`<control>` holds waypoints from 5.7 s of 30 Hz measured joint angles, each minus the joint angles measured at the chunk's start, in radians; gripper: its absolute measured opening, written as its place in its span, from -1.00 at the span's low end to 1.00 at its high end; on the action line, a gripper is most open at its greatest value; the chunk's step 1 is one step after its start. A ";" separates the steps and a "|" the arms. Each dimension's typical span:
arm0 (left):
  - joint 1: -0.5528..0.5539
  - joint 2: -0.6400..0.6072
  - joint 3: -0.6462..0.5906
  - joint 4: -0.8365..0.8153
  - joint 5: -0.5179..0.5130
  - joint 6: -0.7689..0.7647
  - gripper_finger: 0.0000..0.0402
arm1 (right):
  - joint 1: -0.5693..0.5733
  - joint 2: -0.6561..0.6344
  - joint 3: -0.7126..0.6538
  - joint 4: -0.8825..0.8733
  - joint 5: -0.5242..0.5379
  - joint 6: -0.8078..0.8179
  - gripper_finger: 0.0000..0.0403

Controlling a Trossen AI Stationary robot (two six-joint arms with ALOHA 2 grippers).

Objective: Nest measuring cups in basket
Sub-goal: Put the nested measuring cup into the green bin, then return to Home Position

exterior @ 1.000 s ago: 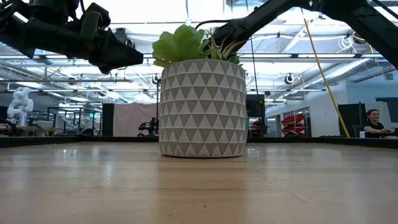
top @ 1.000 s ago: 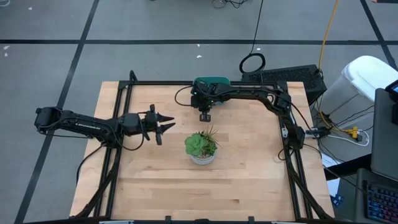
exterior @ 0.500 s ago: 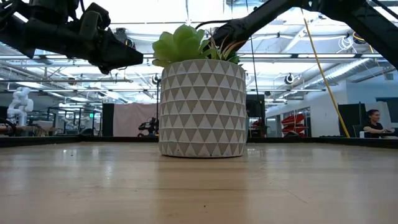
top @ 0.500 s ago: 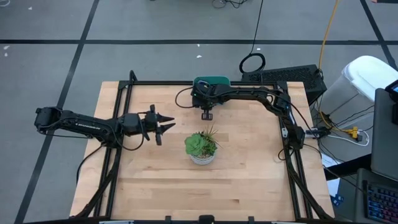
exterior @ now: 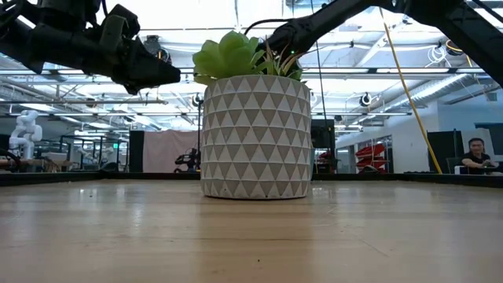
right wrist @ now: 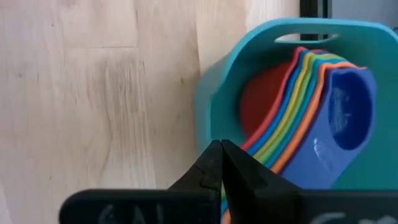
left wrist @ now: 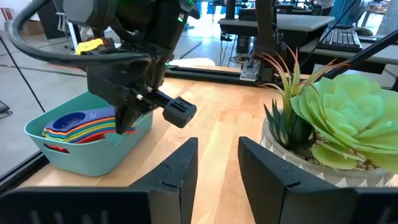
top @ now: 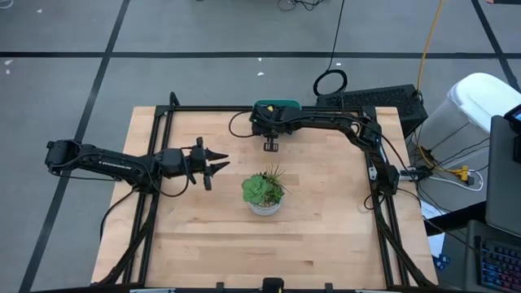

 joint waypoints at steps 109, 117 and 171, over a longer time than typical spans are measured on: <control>0.156 -0.795 -0.080 -0.662 0.286 -0.030 -0.42 | 0.173 -1.859 -1.498 0.758 -0.274 0.626 -1.00; 0.313 -0.866 -0.169 -0.649 0.455 -0.065 -0.42 | 0.180 -1.948 -1.703 1.037 -0.271 0.641 -1.00; 0.283 -0.887 -0.211 -0.606 0.412 -0.179 -0.98 | 0.182 -1.872 -1.756 1.152 -0.277 0.643 -1.00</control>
